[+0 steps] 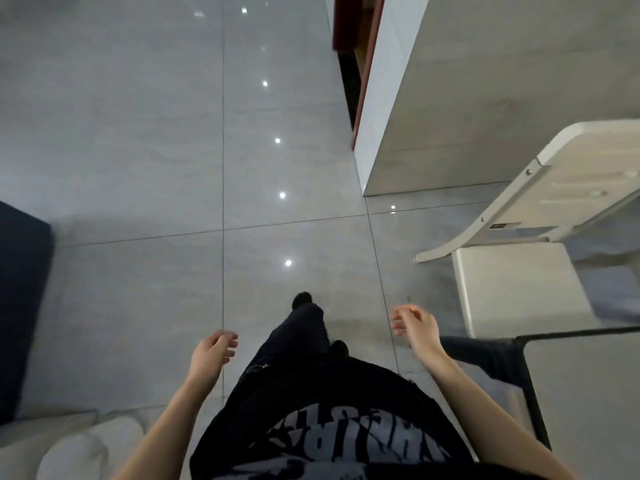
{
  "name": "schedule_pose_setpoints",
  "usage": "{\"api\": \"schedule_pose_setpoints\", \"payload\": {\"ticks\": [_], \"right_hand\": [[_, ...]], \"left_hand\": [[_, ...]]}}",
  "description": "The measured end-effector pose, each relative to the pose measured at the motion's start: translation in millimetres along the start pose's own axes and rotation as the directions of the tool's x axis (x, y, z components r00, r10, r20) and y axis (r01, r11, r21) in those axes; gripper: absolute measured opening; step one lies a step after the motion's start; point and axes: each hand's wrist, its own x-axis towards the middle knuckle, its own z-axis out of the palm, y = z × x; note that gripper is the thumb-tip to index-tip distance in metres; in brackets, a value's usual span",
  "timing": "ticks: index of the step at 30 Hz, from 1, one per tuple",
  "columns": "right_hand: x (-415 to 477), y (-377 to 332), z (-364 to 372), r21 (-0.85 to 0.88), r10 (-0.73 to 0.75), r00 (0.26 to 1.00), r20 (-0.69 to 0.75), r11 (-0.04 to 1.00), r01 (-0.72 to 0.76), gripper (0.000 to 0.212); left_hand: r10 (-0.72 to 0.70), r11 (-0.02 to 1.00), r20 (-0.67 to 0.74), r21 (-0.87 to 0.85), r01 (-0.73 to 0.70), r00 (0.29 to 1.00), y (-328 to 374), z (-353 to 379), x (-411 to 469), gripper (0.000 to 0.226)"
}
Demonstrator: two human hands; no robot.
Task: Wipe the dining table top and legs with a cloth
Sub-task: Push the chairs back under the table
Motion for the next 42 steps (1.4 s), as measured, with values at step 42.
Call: {"api": "schedule_pose_setpoints", "payload": {"ticks": [42], "right_hand": [[274,-353,-244,0.458,0.264,0.591,-0.762,0.865,0.204,0.086]], "left_hand": [[-0.014,-0.464,0.893,-0.404,-0.788,-0.45,666,698,-35,0.056]]}}
